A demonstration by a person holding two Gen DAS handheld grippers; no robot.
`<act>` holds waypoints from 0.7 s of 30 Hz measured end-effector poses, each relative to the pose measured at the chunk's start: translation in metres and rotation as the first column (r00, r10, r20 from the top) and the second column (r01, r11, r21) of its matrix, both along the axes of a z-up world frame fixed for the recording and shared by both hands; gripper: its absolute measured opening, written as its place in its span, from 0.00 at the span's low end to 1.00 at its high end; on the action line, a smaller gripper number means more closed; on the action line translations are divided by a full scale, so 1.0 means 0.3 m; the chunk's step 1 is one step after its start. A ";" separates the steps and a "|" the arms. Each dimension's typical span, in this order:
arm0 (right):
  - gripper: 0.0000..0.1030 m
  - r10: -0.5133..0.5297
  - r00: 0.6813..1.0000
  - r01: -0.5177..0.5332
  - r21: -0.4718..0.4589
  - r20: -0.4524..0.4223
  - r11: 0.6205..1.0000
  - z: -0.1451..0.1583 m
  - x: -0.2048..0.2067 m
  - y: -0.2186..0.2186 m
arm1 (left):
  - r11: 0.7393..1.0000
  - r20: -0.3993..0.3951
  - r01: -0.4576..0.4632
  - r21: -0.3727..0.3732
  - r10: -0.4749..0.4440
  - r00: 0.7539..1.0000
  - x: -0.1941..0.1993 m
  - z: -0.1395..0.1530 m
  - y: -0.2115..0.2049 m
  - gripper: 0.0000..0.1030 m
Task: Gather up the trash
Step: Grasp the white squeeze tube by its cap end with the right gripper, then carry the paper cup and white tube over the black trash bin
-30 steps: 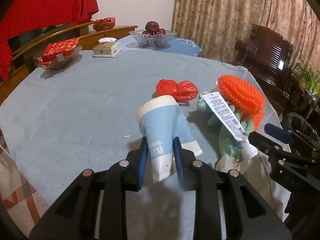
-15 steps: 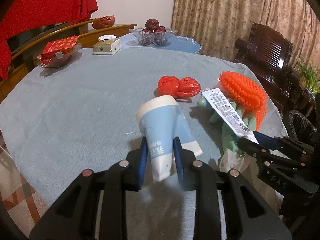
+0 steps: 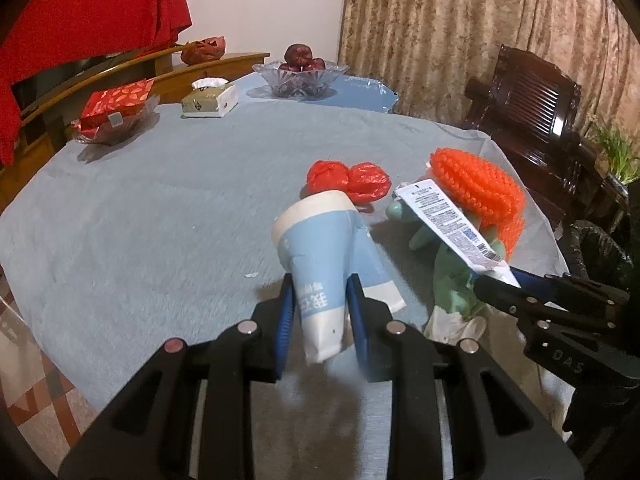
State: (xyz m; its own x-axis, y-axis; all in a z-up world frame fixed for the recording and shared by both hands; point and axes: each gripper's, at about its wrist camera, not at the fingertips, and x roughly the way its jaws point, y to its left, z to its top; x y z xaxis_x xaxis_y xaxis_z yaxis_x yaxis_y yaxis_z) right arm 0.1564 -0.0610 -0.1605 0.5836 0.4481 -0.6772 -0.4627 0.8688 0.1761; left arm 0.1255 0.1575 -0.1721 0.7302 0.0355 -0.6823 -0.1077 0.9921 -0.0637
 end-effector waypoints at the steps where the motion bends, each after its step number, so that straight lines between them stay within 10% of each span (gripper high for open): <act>1: 0.28 -0.003 1.000 0.003 0.003 0.008 1.000 0.012 -0.008 -0.008 | 1.000 0.003 0.003 0.001 -0.003 1.000 -0.001 0.005 -0.005 0.24; 21: 0.28 -0.140 0.979 0.130 0.080 0.149 0.988 0.274 -0.129 -0.268 | 0.991 0.115 0.135 -0.005 -0.134 0.984 -0.043 0.193 -0.219 0.25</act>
